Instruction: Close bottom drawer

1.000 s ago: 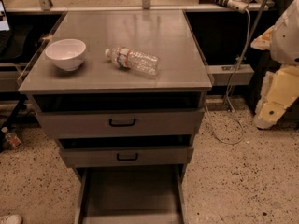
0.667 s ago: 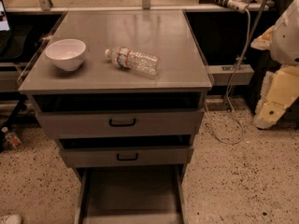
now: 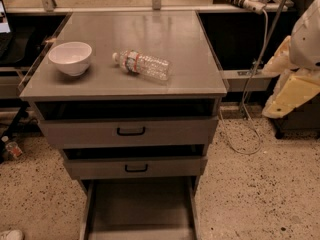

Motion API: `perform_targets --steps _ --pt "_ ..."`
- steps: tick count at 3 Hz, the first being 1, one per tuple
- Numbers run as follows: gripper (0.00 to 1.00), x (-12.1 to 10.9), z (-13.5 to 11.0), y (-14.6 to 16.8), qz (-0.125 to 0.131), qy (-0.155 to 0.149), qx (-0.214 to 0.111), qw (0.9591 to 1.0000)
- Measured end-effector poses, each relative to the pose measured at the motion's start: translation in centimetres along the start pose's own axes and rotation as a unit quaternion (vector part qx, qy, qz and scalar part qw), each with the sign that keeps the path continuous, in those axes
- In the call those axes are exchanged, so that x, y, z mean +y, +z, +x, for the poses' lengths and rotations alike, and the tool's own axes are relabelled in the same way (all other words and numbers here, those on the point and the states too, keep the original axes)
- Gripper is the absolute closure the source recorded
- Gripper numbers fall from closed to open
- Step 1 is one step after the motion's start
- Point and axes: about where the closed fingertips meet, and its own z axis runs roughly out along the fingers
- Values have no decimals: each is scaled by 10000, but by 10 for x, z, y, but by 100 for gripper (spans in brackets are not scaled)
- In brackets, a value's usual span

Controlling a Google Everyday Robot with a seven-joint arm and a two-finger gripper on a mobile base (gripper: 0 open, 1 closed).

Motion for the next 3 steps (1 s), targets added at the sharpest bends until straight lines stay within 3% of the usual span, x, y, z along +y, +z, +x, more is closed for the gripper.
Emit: perform_targets --steps 2,3 --pt "89 0 0 0 1 0 -1 10000" --pt "100 -3 -1 -1 94 32 -50 9999"
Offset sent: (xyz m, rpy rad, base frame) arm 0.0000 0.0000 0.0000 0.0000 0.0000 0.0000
